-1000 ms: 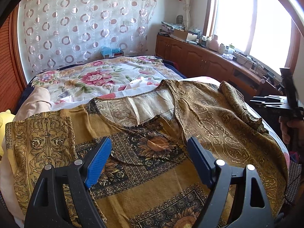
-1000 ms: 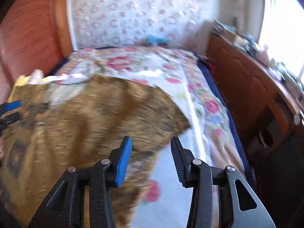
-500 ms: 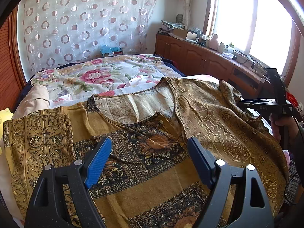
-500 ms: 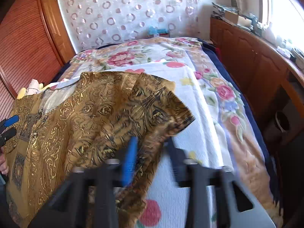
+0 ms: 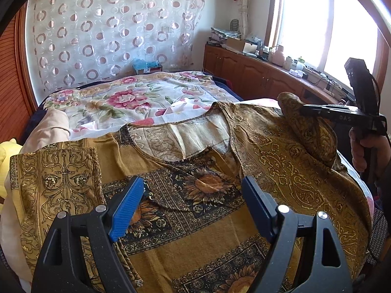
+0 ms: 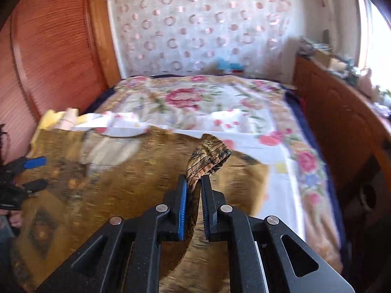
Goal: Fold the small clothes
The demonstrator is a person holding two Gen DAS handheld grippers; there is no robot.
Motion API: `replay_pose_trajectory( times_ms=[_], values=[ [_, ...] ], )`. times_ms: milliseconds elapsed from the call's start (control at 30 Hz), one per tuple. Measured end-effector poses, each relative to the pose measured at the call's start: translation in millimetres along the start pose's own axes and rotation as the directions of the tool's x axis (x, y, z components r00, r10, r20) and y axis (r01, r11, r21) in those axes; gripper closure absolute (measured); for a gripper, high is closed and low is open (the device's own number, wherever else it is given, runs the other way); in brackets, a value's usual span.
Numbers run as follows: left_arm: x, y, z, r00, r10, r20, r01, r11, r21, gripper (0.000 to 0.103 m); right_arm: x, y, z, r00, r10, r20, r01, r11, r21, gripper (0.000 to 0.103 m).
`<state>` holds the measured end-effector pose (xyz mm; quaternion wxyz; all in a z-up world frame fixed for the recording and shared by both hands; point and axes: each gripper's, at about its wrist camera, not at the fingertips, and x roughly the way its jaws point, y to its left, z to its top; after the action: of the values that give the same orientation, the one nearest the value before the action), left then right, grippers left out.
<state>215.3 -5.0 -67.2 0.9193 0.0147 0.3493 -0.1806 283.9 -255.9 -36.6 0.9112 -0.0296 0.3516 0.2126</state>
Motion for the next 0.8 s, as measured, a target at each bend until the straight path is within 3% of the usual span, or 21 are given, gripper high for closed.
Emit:
replay_pose_trajectory(
  times_ms=[167, 300, 467, 633, 800],
  values=[
    [-2, 4, 0, 1.000, 0.003, 0.001, -0.003, 1.000, -0.009, 0.020, 2, -3, -1, 0.998, 0.055, -0.016, -0.056, 0.998, -0.027, 0.075],
    [-7, 11, 1, 1.000, 0.010, 0.010, -0.010, 1.000, -0.022, 0.020, -5, -15, -6, 1.000, -0.004, -0.011, 0.004, 1.000, -0.017, 0.073],
    [-17, 22, 2, 0.999, 0.033, 0.026, -0.032, 0.999, -0.031, 0.020, -3, -28, -20, 0.995, -0.071, -0.070, 0.071, 0.997, -0.005, 0.073],
    [-29, 46, 3, 0.995, 0.094, 0.036, -0.092, 0.994, -0.054, 0.020, 16, -43, -27, 0.984, -0.131, -0.123, 0.134, 0.991, 0.015, 0.072],
    [-42, 77, 0, 0.984, 0.172, 0.036, -0.168, 0.981, -0.097, 0.020, 40, -45, -23, 0.977, -0.141, -0.162, 0.147, 0.989, 0.027, 0.068]
  ],
)
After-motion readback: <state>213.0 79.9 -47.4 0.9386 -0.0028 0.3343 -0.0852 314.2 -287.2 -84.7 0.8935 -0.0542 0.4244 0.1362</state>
